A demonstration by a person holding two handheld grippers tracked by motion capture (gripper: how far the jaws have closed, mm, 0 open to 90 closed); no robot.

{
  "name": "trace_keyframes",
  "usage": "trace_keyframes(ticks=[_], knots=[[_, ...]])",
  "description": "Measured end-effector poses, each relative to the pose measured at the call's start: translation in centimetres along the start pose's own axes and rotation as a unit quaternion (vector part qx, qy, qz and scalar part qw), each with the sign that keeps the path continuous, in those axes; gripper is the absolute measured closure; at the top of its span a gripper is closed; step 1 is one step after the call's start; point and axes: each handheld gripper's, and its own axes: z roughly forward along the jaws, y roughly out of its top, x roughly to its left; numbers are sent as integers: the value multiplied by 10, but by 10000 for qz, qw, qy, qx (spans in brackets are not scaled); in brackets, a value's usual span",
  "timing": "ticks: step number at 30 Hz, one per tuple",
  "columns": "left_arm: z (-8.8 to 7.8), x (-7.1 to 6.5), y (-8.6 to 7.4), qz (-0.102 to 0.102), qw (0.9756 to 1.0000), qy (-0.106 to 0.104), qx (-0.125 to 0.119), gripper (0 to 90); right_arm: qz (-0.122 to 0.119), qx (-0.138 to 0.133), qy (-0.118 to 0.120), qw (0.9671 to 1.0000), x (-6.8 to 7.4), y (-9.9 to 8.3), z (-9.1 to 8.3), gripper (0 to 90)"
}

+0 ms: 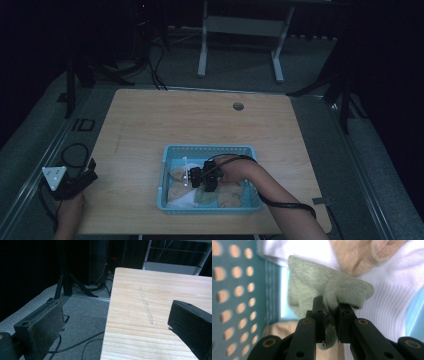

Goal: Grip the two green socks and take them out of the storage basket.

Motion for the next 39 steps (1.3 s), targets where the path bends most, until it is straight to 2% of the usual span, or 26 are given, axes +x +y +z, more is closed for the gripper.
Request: trace_keyframes(ticks=[3, 10, 15, 27, 39], knots=[[0, 0, 0, 1, 10000, 1, 2, 7, 9, -124, 34, 9999, 2, -1, -13, 804], [0, 0, 0, -3, 10000, 5, 3, 7, 21, -281, -115, 9995, 3, -5, -43, 805], [0, 0, 0, -7, 10000, 2, 0, 7, 33, -468, -113, 9988, 4, -10, -64, 805], [0, 0, 0, 1, 10000, 13, -1, 7, 203, -656, -308, 9972, 4, -27, -97, 809], [0, 0, 0, 15, 10000, 24, 12, 7, 434, -779, -484, 9948, 6, -59, -124, 809]])
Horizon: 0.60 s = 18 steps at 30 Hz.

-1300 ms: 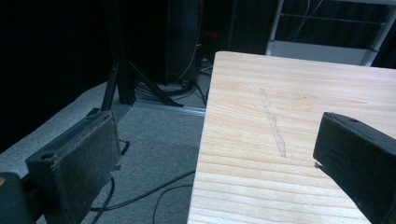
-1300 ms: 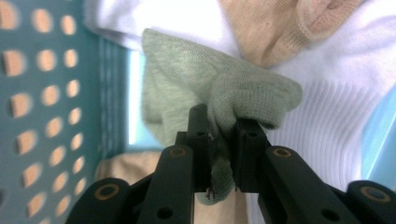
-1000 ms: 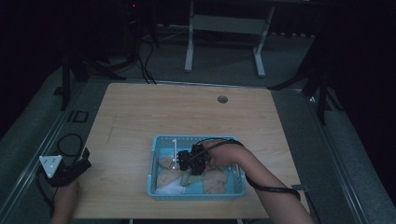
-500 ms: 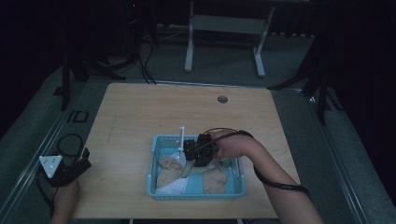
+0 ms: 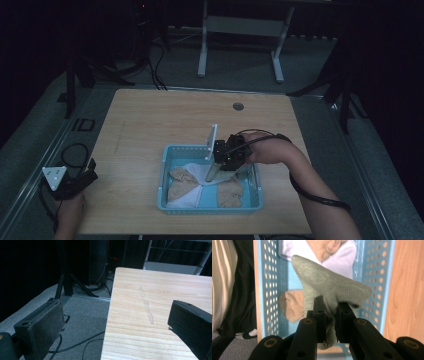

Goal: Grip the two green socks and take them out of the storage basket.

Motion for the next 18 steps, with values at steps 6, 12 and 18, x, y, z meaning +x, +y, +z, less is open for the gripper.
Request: trace_keyframes(ticks=[6, 12, 18], knots=[[0, 0, 0, -6, 10000, 13, 6, 7, 242, -47, -150, 9996, -2, -23, -17, 809], [0, 0, 0, -7, 10000, 3, 11, 7, 494, -137, -243, 9984, 1, -49, -33, 809], [0, 0, 0, 0, 10000, 5, 27, 7, 750, -196, -349, 9964, 5, -79, -46, 809]])
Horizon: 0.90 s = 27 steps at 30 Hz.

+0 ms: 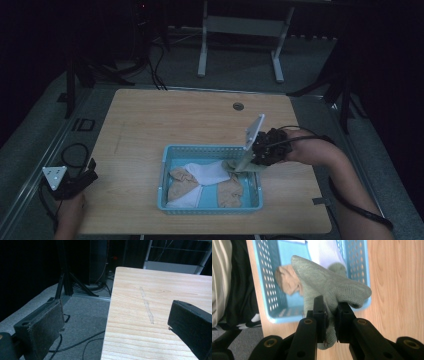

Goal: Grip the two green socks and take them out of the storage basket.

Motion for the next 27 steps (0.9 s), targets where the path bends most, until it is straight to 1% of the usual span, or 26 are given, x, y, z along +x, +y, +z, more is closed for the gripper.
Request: trace_keyframes(ticks=[3, 7, 11, 18, 20, 21, 24, 27], knots=[[0, 0, 0, 4, 10000, 1, 1, 7, 162, 26, -62, 9998, 0, -16, -5, 808], [0, 0, 0, 13, 10000, 17, 5, 7, 373, -15, -149, 9992, 1, -37, -11, 808], [1, -1, 0, 10, 10000, 23, 12, 7, 565, 55, -189, 9982, 3, -58, -14, 808], [1, -1, 0, 16, 10000, 28, 12, 7, 892, 100, -223, 9957, 14, -93, -19, 808], [1, -1, 0, 19, 10000, 29, 11, 7, 922, 119, -233, 9954, 18, -99, -19, 808], [1, -1, 0, 22, 10000, 31, 11, 7, 962, 91, -221, 9951, 19, -103, -19, 808], [1, -1, 0, 22, 10000, 33, 12, 7, 1014, 143, -188, 9946, 25, -111, -15, 808], [1, -1, 0, 15, 10000, 33, 16, 7, 1059, 147, -61, 9942, 29, -118, -5, 808]])
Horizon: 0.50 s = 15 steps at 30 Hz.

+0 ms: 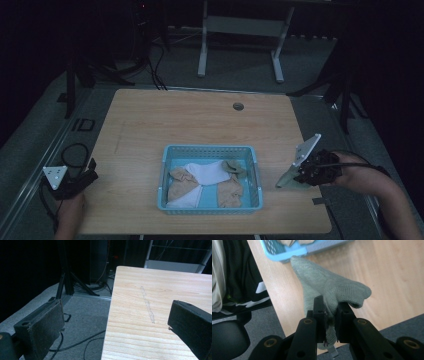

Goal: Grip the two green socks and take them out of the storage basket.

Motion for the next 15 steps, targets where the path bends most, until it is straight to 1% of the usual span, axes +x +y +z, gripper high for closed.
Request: trace_keyframes(ticks=[4, 8, 11, 15], knots=[[0, 0, 0, -6, 10000, -8, -2, 7, 83, 33, 215, 9997, 1, -10, 24, 807], [0, 0, 0, -3, 10000, -7, -2, 7, 120, -5, 412, 9991, 2, -18, 54, 807], [0, 0, 0, -4, 10000, -9, -2, 7, 168, -44, 556, 9983, 0, -23, 77, 806], [0, 0, 0, -2, 10000, -11, 0, 7, 303, 86, 637, 9975, -5, -29, 106, 802]])
